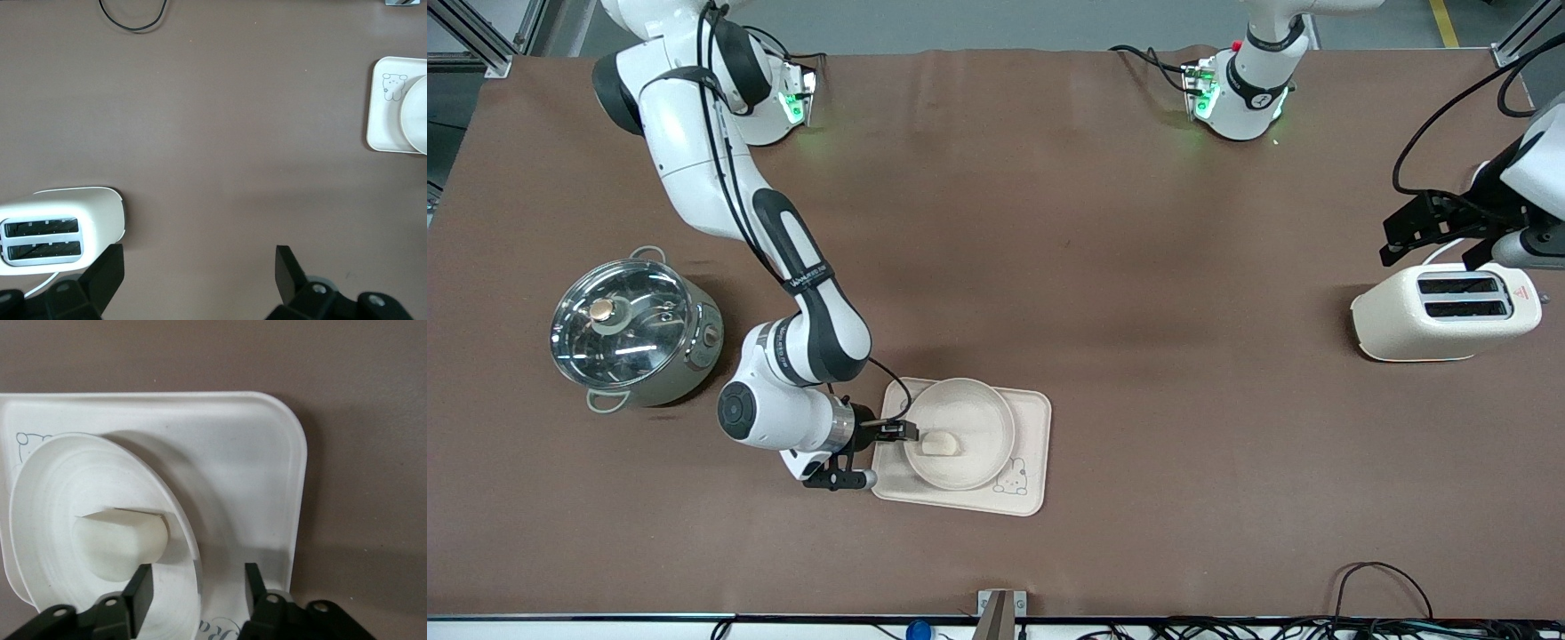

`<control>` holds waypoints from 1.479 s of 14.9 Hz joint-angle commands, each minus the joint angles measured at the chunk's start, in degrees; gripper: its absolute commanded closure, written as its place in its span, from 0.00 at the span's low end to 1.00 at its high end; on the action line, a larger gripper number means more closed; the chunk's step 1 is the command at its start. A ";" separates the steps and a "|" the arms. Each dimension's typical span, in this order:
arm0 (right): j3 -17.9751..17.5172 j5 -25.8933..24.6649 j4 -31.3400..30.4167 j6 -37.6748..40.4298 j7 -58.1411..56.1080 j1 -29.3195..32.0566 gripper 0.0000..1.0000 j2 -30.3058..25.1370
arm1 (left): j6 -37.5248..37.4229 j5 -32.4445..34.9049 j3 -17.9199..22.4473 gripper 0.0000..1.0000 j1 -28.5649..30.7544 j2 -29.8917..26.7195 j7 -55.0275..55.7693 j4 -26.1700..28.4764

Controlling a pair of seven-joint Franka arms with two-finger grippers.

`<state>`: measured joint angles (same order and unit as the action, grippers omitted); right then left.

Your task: Place bun in plate and plate on tray

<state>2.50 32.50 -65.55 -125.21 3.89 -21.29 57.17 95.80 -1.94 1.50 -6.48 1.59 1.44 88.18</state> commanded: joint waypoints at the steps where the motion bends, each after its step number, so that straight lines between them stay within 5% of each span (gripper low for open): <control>1: -0.48 -0.68 -3.86 2.68 1.03 1.60 0.00 -4.68 | 0.52 1.24 -0.09 0.00 -0.20 0.17 0.23 -0.38; 6: 1.79 -3.03 -8.80 18.31 -0.10 8.71 0.00 -15.05 | 0.17 1.24 0.00 0.00 0.50 0.08 -0.20 -0.38; 10: 4.44 -13.75 -17.76 21.49 -6.77 11.96 0.00 -29.36 | 0.17 1.24 0.00 0.00 0.68 0.17 -0.47 -0.46; 16: 5.15 -31.33 -17.68 40.54 -10.66 16.28 0.00 -45.28 | 0.17 1.24 0.26 0.00 0.68 0.08 -0.21 -0.38; 22: 5.15 -33.99 -19.17 44.79 -10.31 17.24 0.00 -56.54 | 0.00 1.24 0.17 0.00 0.68 -0.19 -0.38 -0.38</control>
<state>8.52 0.21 -80.97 -79.10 -6.36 -4.96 4.67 96.03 -1.59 1.69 -5.81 1.81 1.33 88.05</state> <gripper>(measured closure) 0.000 0.000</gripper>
